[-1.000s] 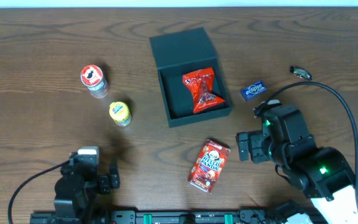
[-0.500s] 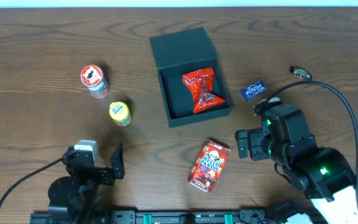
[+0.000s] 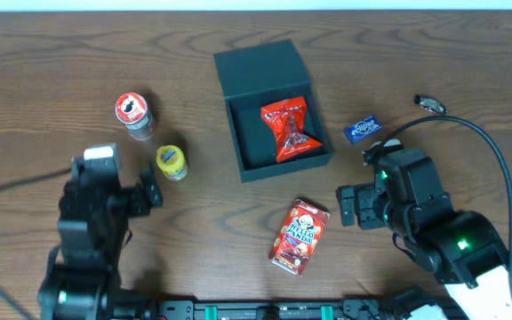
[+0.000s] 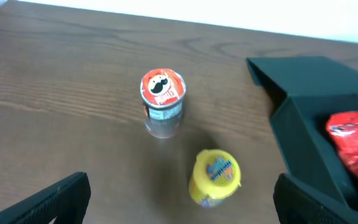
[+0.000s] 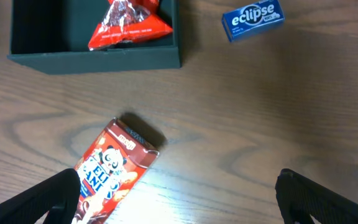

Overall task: Pack container
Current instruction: 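Reach the left gripper over the red Pringles can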

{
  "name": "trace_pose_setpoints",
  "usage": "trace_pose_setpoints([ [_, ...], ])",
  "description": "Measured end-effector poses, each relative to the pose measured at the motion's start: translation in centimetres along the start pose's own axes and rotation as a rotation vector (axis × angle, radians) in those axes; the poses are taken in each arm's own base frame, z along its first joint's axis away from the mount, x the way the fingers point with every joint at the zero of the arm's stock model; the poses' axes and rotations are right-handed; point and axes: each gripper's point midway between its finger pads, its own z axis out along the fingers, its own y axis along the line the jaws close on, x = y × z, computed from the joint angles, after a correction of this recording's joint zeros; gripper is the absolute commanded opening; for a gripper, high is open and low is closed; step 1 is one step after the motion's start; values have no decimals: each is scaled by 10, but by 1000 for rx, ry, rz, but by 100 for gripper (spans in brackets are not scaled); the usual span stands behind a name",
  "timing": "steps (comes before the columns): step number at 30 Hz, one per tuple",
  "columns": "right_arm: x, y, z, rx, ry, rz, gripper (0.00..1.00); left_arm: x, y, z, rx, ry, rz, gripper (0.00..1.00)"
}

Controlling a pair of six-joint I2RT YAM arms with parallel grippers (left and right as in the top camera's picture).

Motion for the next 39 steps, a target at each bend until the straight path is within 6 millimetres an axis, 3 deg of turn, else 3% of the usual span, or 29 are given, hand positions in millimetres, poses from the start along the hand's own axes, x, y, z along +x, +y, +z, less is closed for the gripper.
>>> trace_pose_setpoints([
  [4,0,0,0,0,2,0,99,15,1,19,-20,93,30,95],
  [11,0,0,0,0,1,0,99,24,2,34,-30,146,108,95],
  [20,0,0,0,0,1,0,99,49,5,51,-45,268,152,95],
  [39,0,0,0,1,0,0,99,47,27,132,-103,248,-13,95],
])
